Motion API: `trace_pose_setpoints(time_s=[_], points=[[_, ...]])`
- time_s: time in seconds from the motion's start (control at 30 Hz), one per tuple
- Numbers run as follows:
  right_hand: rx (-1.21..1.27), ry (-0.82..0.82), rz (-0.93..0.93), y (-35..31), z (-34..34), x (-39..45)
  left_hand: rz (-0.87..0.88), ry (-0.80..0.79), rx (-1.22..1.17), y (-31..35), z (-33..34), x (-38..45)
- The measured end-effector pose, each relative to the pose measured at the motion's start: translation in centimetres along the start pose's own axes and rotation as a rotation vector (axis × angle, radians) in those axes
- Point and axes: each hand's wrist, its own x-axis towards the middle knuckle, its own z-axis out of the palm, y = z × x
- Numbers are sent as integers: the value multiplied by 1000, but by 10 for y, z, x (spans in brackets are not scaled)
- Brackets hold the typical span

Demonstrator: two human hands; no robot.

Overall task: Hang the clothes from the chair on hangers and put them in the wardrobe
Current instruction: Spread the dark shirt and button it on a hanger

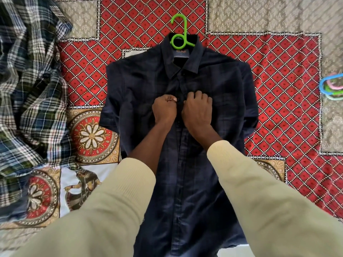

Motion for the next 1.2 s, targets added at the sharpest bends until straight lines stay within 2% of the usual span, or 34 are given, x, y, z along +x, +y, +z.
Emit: trace_pose_setpoints(time_s=[0.1,0.17,0.3,0.43,0.57,0.87,1.0,1.2], points=[[-2,26,-67,6,2,1,-20,-26,-39,5,-1,-2],[109,-6,-35,7,-3,4,-45,-41,-78,6,-2,-3],[421,-31,60,2,-11,11,-111,-69,-150,7,-5,-3],[957,-182,286,-3,-4,13,-145,-92,-216,6,-10,-2],[1192,-234,414,-1,-5,11,-141,-112,-247,2,-15,-4],[1313,-264,538,-1,5,12,-244,-73,-310,12,-12,1],[1347,-273,594,-3,6,14,-170,-61,-349,4,-8,-6],[1405,-311,607,2,1,14,-79,47,-275,-1,5,-11]])
